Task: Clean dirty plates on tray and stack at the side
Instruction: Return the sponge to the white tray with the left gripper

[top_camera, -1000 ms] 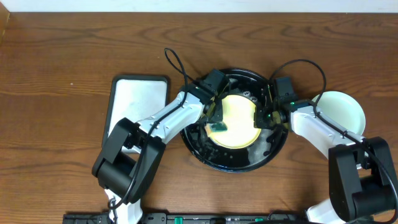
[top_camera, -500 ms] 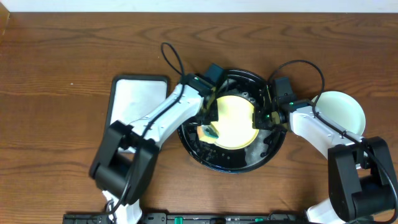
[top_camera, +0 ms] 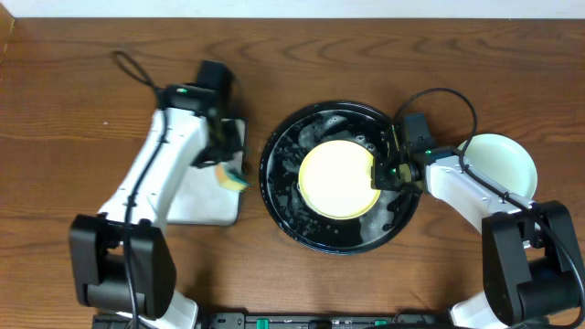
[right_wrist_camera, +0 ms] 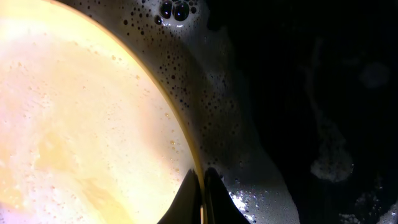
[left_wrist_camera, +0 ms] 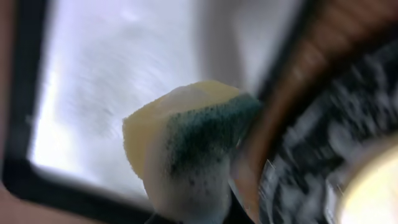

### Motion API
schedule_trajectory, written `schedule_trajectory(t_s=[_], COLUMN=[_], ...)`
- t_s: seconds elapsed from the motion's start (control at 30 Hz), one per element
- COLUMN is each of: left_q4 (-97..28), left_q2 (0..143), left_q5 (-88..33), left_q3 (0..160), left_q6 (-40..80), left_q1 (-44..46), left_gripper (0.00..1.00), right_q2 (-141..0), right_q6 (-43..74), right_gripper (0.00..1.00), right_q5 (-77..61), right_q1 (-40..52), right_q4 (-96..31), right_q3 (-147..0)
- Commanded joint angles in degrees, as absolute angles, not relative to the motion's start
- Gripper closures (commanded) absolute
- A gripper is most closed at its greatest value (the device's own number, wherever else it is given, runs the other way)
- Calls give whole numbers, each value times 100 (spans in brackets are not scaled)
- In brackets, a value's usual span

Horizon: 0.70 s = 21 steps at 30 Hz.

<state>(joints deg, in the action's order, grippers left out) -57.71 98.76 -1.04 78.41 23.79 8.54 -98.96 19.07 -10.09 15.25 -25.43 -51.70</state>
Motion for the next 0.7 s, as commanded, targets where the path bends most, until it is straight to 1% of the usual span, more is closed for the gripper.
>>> schedule_trajectory(t_s=[0.0,0.1,0.17,0.2,0.27,0.3,0.43,0.57,0.67], left_q4=[-5400,-4652,-4366,-4281,-4252,-4263,-4593,-4748,-4746], left_q2=[9870,9870,9870,9870,9870,9859,9679,9253,8958], left_q5=[89,86,89,89,91,89,67,69,71], left_q3=[7363,6785,6573,6517,6512,6525,6709,6847,6847], left_q6=[1809,1540,1402,1345,1304,1264,1267,1245,1225], left_q1=[519,314,231,191,154,150,152,152,152], left_gripper=[92,92,87,77,49,46,43,35,33], right_q2=[-10051,-10051,-10051,-10051,-10051,-10051,-10049,-10047,-10001], right_q6=[1927,1927,1925,1925,1925,1922,1704,1643,1643], right_gripper=[99,99,99,99,99,99,99,99,99], right_q5=[-753,-753,-753,-753,-753,-753,-753,-753,-755], right_q1=[1542,1542,1542,1542,1542,1542,1542,1542,1542], right_q4=[-2620,-2609,-2598,-2598,-2598,-2598,-2569,-2547,-2552], right_q3=[-5054,-5054,-5054,-5054,-5054,-5054,-5065,-5107,-5151])
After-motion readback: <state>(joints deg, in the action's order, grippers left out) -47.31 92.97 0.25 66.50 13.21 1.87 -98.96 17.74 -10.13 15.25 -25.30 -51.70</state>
